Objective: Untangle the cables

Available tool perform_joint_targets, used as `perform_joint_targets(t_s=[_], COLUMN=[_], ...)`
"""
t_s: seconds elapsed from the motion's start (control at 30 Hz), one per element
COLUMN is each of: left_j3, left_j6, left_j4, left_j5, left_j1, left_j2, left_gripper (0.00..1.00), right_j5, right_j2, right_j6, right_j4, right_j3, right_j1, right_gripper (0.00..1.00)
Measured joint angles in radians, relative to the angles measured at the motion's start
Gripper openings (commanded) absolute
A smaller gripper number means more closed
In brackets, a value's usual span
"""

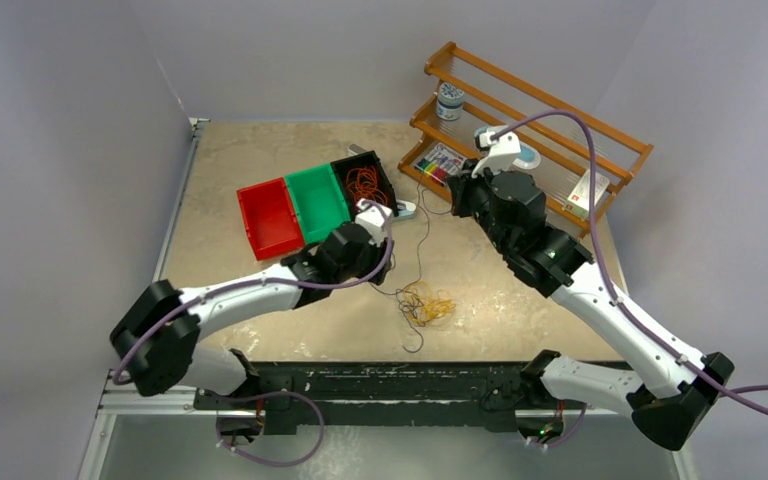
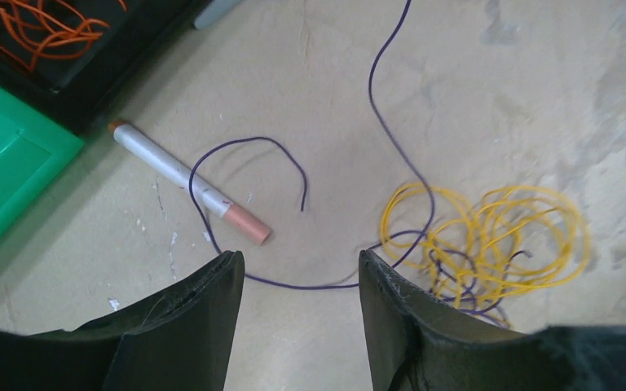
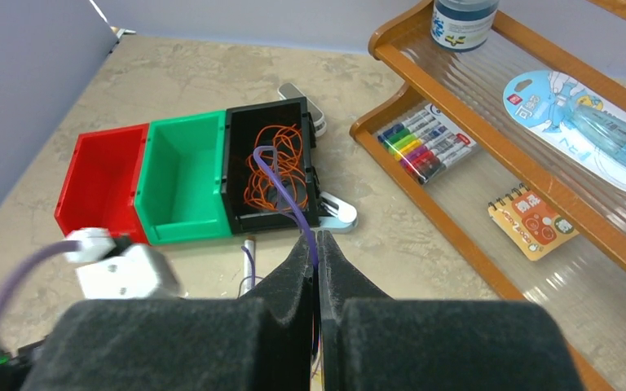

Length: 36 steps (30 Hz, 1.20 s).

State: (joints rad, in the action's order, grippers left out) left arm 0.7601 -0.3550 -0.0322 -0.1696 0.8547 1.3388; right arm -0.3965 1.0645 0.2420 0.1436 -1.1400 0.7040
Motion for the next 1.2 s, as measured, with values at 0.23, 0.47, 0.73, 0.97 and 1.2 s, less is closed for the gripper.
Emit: perform_joint_targets(t_s=[0.23,0.47,0.73,0.97,1.2], left_j3=[0.24,0.426,0.439,0.455,0.485], left_j6=[0.177,0.274,0.364,0.406,0.447], left_j4=[0.202,0.264,0.357,0.36,0.363], left_j5=[-0.017,0.002,0.089,0.168,0.195], left_j1=[-0.007,-0.103,-0.169,-0.188,-0.196], left_j2=[0.181,0.326,0.431,0.474,0.552], left_gripper=[0.55,0.62,0.62,0.55,0.48], right_j5=[0.054,0.109,0.121,0.127,0.148], right_j2=[0.036,0.059,0.027,0.011,0.011], right_j6=[0.001,0.0,0.001,0.001,0.001], right_j4=[-0.003,0.003,0.01,0.027,0.027], right_j3=[0.0,0.002,0.02,0.043,0.043], right_j1=[-0.008,-0.011,-0.031,-0.059,-0.075], right_gripper=[0.0,0.0,0.0,0.0,0.0])
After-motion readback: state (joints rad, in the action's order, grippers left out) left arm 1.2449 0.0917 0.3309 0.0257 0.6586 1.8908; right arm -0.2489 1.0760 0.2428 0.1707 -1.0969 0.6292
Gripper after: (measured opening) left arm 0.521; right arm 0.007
